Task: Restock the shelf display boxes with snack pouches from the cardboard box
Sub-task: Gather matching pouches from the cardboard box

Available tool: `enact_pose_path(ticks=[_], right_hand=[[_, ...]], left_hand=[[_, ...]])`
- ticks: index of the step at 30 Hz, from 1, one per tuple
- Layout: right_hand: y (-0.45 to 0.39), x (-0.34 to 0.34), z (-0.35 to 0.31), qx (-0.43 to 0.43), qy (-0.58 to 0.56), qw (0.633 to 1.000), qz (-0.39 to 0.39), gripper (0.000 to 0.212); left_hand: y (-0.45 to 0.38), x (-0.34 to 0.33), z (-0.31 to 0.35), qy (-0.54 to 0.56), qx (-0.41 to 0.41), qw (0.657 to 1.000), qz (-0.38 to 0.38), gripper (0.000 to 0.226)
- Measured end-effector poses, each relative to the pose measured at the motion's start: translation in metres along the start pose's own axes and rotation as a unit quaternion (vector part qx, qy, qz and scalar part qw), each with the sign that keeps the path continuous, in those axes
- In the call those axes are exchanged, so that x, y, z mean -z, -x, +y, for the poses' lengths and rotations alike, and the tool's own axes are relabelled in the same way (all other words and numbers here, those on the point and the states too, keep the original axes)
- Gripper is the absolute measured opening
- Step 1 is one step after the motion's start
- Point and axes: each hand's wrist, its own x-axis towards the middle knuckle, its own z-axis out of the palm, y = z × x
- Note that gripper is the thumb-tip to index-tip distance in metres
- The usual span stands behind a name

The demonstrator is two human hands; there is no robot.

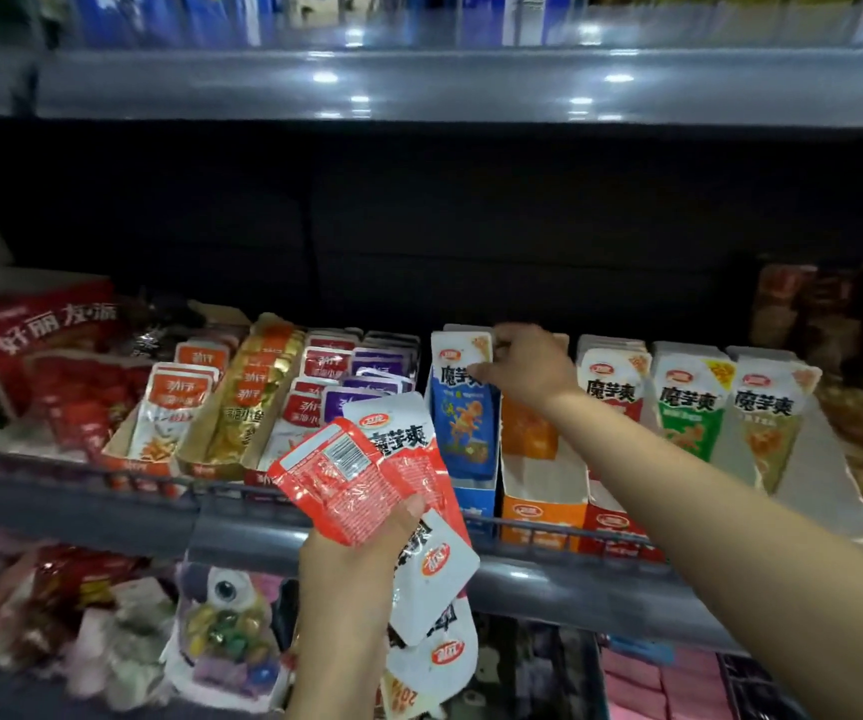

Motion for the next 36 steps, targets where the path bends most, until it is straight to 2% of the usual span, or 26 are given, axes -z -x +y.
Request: enact_pose_path(ticks=[4, 8, 11, 13, 15, 17, 20, 24, 27, 31, 34, 36], right_hand=[[0.000, -0.008, 0.013, -0.011, -0.003, 1.000, 0.016, 0.042], [0.001, -0.012, 0.018, 0.005, 0.002, 0.999, 0.038, 0.044], [0.006, -0.010, 0.018, 0.010, -0.035, 0.998, 0.050, 0.044], [0.015, -0.005, 0.016, 0.012, -0.070, 0.995, 0.067, 0.038], [0.034, 0.005, 0.013, 0.030, -0.123, 0.989, 0.083, 0.021], [0.067, 0.018, 0.011, 0.040, -0.191, 0.979, 0.060, 0.006], [0.126, 0.032, 0.025, 0.027, -0.239, 0.970, -0.038, 0.005], [0.192, 0.040, 0.050, -0.034, -0.345, 0.935, -0.075, 0.034], [0.229, 0.043, 0.069, -0.076, -0.437, 0.893, -0.074, 0.053], [0.267, 0.047, 0.095, -0.143, -0.482, 0.863, -0.048, 0.072], [0.292, 0.048, 0.115, -0.202, -0.482, 0.852, -0.023, 0.074], [0.306, 0.048, 0.123, -0.213, -0.487, 0.847, -0.012, 0.069]], left_hand=[[-0.005, 0.004, -0.009, -0.012, 0.011, 1.000, -0.015, 0.011], [-0.004, 0.002, -0.010, -0.022, 0.011, 1.000, -0.019, 0.011], [-0.001, -0.001, -0.010, -0.033, 0.013, 0.999, -0.036, 0.013], [0.002, -0.002, -0.008, -0.043, 0.012, 0.997, -0.059, 0.013], [0.005, -0.004, -0.008, -0.051, 0.015, 0.995, -0.089, 0.016], [0.009, -0.007, -0.007, -0.057, 0.026, 0.990, -0.129, 0.019], [0.020, -0.011, -0.009, -0.092, 0.023, 0.975, -0.203, 0.024], [0.040, -0.019, -0.020, -0.128, 0.031, 0.951, -0.279, 0.044], [0.061, -0.028, -0.037, -0.141, 0.059, 0.932, -0.330, 0.040], [0.092, -0.037, -0.063, -0.121, 0.138, 0.925, -0.332, 0.031], [0.107, -0.041, -0.075, -0.114, 0.191, 0.909, -0.353, 0.018], [0.112, -0.043, -0.082, -0.120, 0.205, 0.898, -0.371, 0.019]])
